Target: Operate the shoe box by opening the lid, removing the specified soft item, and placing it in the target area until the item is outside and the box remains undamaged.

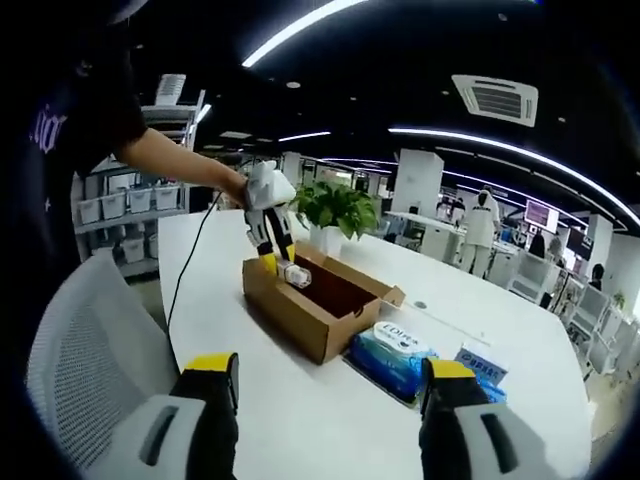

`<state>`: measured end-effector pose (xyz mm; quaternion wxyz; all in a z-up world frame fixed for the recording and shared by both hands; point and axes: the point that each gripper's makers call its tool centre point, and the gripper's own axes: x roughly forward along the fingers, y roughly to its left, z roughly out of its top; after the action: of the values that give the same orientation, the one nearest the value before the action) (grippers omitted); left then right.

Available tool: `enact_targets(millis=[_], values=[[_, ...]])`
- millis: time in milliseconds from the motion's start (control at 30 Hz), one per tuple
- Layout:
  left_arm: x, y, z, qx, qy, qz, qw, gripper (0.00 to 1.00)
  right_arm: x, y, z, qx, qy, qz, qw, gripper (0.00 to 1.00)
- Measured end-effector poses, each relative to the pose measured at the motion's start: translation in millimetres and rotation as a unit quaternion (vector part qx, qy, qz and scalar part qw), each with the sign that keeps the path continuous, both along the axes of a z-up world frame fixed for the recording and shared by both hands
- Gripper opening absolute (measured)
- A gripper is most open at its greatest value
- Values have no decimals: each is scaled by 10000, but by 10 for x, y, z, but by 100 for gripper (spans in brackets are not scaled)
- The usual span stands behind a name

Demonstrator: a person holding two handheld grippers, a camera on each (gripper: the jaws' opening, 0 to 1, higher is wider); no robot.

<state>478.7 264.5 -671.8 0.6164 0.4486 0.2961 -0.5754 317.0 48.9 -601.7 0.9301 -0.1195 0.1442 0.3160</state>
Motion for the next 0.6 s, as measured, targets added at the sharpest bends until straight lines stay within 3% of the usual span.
enact_targets(millis=[300, 600], values=[[-388, -291, 230, -287, -58, -536, 9981, 18, 16, 246, 84, 52, -117, 462, 9989, 64], [-659, -504, 324, -449, -20, -886, 9951, 18, 52, 429, 101, 43, -178, 772, 9968, 59]])
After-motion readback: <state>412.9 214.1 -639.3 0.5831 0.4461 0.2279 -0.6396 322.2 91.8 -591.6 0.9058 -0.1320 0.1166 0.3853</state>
